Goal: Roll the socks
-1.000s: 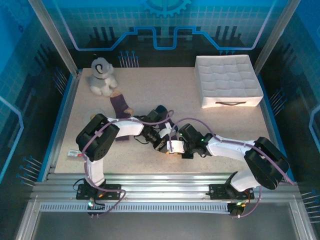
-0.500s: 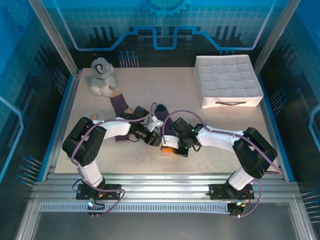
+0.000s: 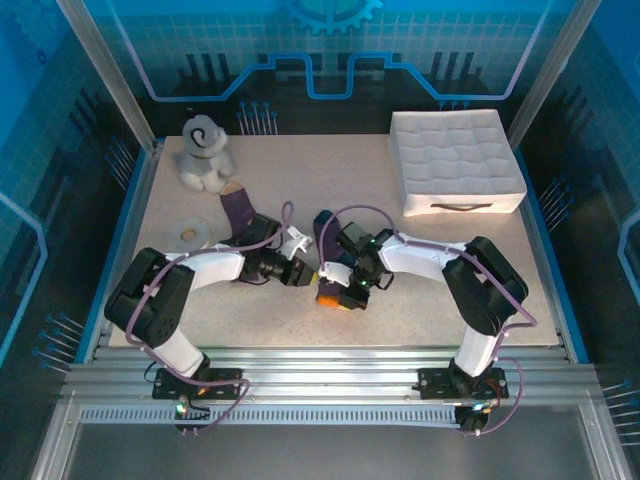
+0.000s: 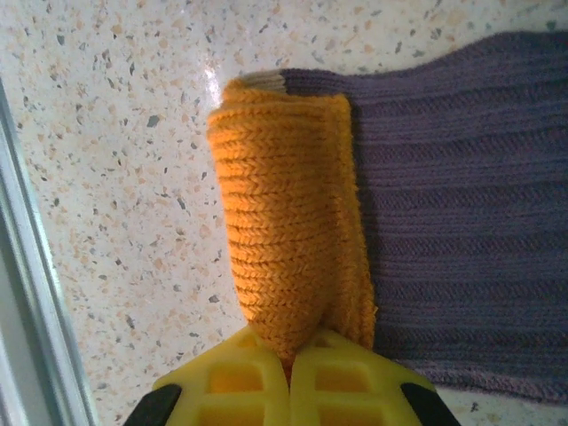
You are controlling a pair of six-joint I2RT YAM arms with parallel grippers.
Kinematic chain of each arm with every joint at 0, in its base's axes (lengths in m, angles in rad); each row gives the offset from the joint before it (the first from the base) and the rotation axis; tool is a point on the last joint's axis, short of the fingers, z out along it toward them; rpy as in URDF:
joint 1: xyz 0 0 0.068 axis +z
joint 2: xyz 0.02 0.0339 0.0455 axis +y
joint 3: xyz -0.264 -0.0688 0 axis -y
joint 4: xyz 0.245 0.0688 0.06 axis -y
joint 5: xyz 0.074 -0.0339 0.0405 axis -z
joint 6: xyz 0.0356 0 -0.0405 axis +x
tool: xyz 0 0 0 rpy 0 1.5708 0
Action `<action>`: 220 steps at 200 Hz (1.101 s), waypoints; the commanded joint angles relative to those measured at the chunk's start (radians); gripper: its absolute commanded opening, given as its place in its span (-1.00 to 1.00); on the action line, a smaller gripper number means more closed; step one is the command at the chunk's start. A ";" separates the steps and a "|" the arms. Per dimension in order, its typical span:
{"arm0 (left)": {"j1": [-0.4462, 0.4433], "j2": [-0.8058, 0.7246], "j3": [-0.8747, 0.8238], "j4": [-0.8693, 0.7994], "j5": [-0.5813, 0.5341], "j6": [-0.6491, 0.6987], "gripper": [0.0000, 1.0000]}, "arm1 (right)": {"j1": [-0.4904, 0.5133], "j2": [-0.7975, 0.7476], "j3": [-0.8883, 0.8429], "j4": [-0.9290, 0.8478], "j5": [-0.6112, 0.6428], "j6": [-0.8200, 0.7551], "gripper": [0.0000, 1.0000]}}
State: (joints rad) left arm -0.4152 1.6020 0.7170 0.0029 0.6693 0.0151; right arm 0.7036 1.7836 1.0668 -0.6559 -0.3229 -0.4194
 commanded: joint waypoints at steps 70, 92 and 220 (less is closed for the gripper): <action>-0.208 -0.252 -0.085 0.004 -0.144 0.319 -0.71 | -0.093 0.246 0.245 -0.351 -0.121 0.047 -1.00; -0.271 -0.323 -0.117 0.026 -0.222 0.405 -0.70 | -0.105 0.281 0.281 -0.387 -0.120 0.061 -1.00; -0.437 -0.253 -0.077 -0.062 -0.650 0.908 -0.37 | -0.130 0.409 0.389 -0.477 -0.045 0.169 -0.94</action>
State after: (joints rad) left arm -0.8364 1.2900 0.5716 -0.0025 0.0669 0.7990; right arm 0.5880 2.1342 1.4620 -1.1305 -0.4755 -0.2897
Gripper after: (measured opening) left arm 0.315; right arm 0.036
